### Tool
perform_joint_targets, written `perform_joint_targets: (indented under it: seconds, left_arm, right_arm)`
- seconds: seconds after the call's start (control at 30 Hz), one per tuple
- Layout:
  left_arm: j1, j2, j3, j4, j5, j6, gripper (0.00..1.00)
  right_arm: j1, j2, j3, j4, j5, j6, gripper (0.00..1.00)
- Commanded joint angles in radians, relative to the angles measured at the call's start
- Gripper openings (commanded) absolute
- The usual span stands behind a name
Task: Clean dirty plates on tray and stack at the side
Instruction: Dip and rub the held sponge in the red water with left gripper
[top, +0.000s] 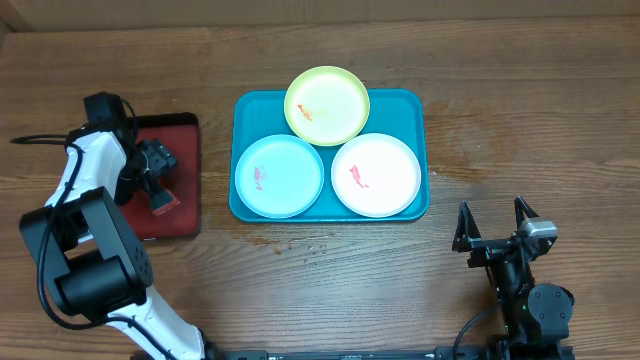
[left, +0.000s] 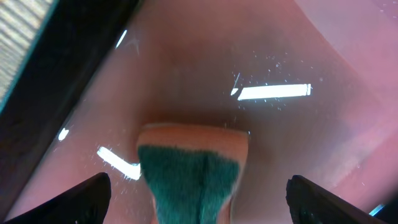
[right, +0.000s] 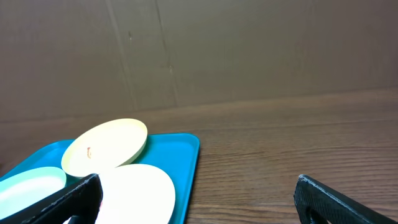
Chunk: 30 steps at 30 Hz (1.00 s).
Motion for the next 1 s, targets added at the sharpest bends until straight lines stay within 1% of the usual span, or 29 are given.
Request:
perform_joint_targets:
  seconds: [0.0,0.23,0.27,0.4,0.5,0.53,0.63,0.67,0.7,0.73,0.77,0.8,0.83,0.97]
  left_arm:
    - [0.011,0.043,0.015,0.014,-0.001,0.005,0.9]
    - [0.011,0.081,0.015,0.018,-0.003,0.006,0.89]
    - [0.011,0.082,0.015,0.018,-0.003,0.006,0.82]
    - [0.011,0.082,0.015,0.015,-0.003,0.006,0.36]
    - [0.011,0.082,0.015,0.01,-0.002,0.006,0.06]
    - [0.011,0.082,0.015,0.004,-0.002,0.005,0.04]
    - [0.011,0.082,0.015,-0.016,0.0,0.005,0.04]
    - [0.011,0.082,0.015,-0.023,0.002,0.005,0.06]
    - [0.011,0.082,0.015,-0.03,0.002,0.005,0.25]
    - [0.011,0.082,0.015,-0.039,0.002,0.005,0.66]
    - [0.011,0.082,0.015,-0.049,0.002,0.005,0.91]
    - [0.011,0.082,0.015,-0.056,0.002,0.006,0.98]
    - [0.011,0.082,0.016,-0.064,0.002,0.005,1.0]
    - [0.011,0.081,0.032,-0.131,0.002,0.005,1.0]
  right_arm:
    - [0.005,-0.01,-0.01,0.003,0.009,-0.002,1.0]
    - [0.005,-0.01,-0.01,0.003,0.009,-0.002,1.0]
    - [0.005,-0.01,-0.01,0.003,0.009,-0.002,1.0]
    - [0.005,-0.01,-0.01,0.003,0.009,-0.002,1.0]
    - [0.005,-0.01,-0.01,0.003,0.009,-0.002,1.0]
    - [0.005,-0.01,-0.01,0.003,0.009,-0.002,1.0]
    - [0.005,-0.01,-0.01,0.003,0.009,-0.002,1.0]
    - [0.005,-0.01,-0.01,0.003,0.009,-0.002,1.0]
    - [0.005,-0.01,-0.01,0.003,0.009,-0.002,1.0]
    - [0.005,-0.01,-0.01,0.003,0.009,-0.002,1.0]
    - [0.005,-0.01,-0.01,0.003,0.009,-0.002,1.0]
    - [0.005,-0.01,-0.01,0.003,0.009,-0.002,1.0]
    - [0.005,-0.01,-0.01,0.003,0.009,-0.002,1.0]
    - [0.005,-0.01,-0.01,0.003,0.009,-0.002,1.0]
